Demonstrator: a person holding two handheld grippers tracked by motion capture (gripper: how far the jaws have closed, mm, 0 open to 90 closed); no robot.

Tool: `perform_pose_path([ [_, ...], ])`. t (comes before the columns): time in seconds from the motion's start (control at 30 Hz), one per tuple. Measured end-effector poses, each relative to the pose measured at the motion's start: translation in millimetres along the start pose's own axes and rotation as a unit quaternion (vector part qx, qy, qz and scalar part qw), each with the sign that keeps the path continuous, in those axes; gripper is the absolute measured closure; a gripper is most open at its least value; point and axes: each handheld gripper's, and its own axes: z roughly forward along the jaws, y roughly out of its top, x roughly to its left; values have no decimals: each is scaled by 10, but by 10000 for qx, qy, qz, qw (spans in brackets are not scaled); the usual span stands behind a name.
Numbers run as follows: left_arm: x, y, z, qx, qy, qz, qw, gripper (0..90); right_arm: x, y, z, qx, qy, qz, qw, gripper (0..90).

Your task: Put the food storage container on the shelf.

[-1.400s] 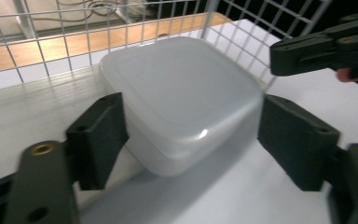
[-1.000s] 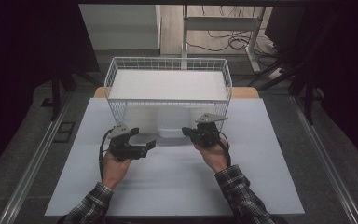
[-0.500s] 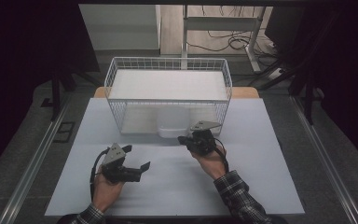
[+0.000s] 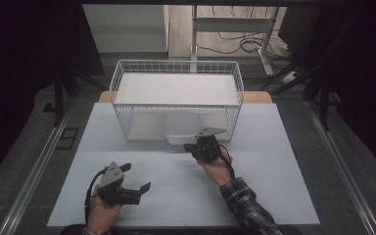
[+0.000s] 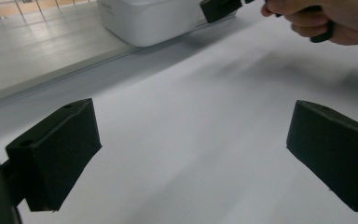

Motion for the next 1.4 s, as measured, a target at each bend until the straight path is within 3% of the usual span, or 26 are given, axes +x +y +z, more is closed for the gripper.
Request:
perform_pose_path([
  [0.3, -15, -25, 5, 112, -49, 59, 9999, 25, -110, 51, 194, 104, -178, 93, 9997, 882],
  [0.63, -19, -44, 50, 245, -42, 173, 9995, 26, -150, 132, 286, 71, -251, 81, 9996, 885],
  [1.4, 10, -49, 60, 187, -106, 185, 9996, 32, -289, 301, 500, 89, -559, 77, 9984, 886],
])
